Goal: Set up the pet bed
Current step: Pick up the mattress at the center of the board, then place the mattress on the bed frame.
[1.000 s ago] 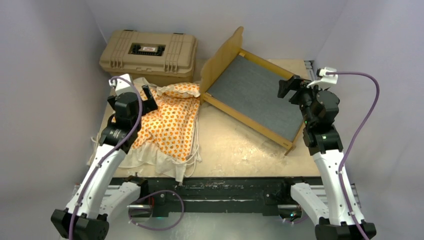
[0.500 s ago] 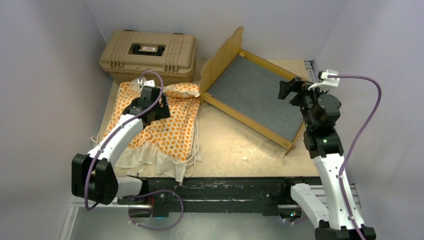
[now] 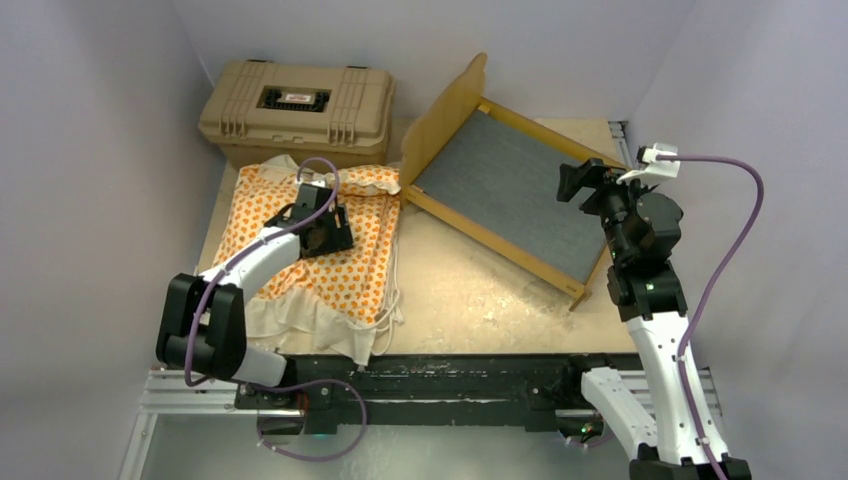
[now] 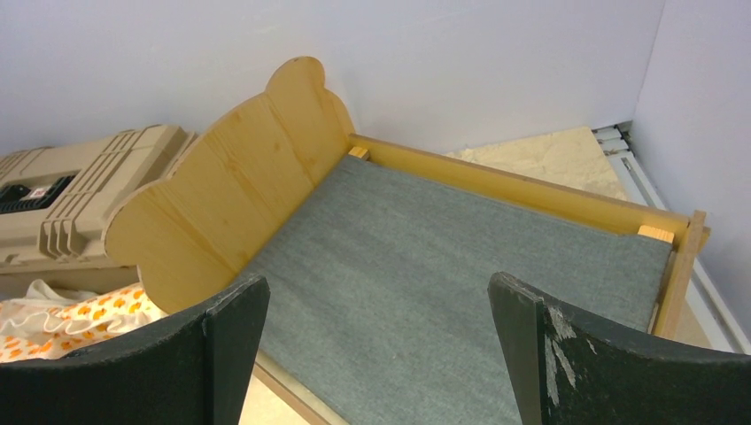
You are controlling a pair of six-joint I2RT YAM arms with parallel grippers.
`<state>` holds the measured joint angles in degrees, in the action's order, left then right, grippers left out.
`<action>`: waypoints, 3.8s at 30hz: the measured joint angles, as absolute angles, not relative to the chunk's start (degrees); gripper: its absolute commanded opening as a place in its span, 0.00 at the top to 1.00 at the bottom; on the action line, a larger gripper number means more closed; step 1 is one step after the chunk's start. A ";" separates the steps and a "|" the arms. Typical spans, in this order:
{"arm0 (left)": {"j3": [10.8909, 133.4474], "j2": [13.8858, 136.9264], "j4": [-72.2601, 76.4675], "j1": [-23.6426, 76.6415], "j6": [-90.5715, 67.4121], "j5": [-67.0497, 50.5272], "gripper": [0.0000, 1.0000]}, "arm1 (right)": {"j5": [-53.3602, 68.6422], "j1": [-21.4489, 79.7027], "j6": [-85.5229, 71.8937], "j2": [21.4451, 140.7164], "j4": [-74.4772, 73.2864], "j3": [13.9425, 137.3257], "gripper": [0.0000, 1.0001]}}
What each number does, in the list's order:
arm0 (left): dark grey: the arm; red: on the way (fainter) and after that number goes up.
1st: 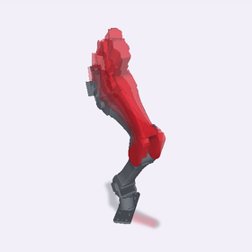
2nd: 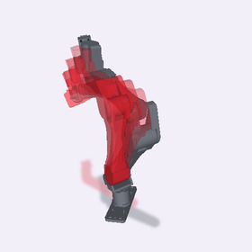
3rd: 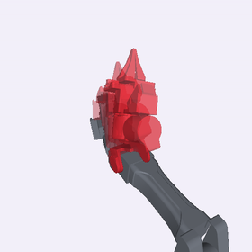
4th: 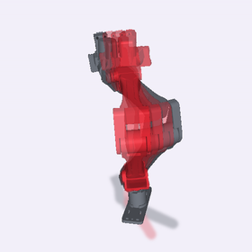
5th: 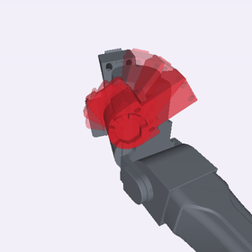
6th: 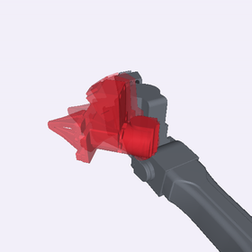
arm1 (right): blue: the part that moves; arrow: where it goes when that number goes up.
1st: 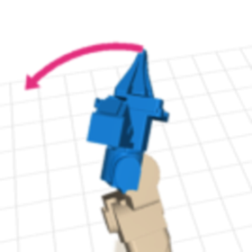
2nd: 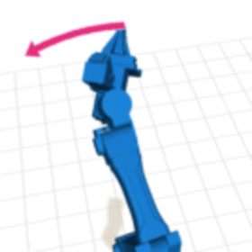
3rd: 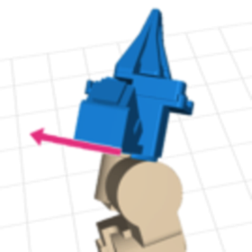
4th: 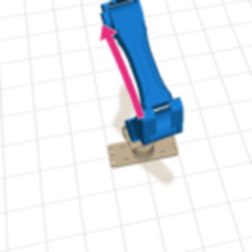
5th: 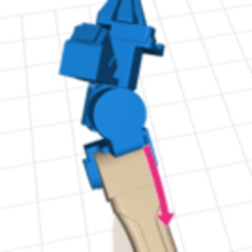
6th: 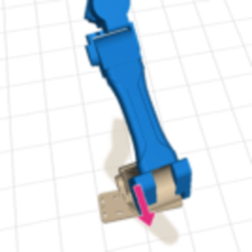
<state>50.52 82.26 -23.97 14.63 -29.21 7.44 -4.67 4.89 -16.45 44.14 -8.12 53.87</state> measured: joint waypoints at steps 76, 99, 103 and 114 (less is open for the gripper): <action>113.80 86.52 -32.95 27.51 -22.31 -11.31 1.00 | -7.03 5.69 -16.49 42.52 -10.04 55.18 0.01; 134.91 113.58 -21.32 47.51 -27.22 -22.00 1.00 | -26.15 5.69 -19.66 36.91 -14.63 58.28 0.01; 135.15 114.28 -19.07 50.19 -27.94 -24.32 1.00 | -28.88 5.69 -19.97 35.46 -14.68 58.65 0.01; 130.47 118.17 -15.40 51.44 -20.78 -23.57 0.97 | -29.98 5.69 -20.16 35.24 -15.53 59.22 0.01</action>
<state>130.47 118.17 -15.40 51.44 -20.78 -23.57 -29.98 5.69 -20.16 35.24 -15.53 59.22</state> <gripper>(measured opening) 0.012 0.987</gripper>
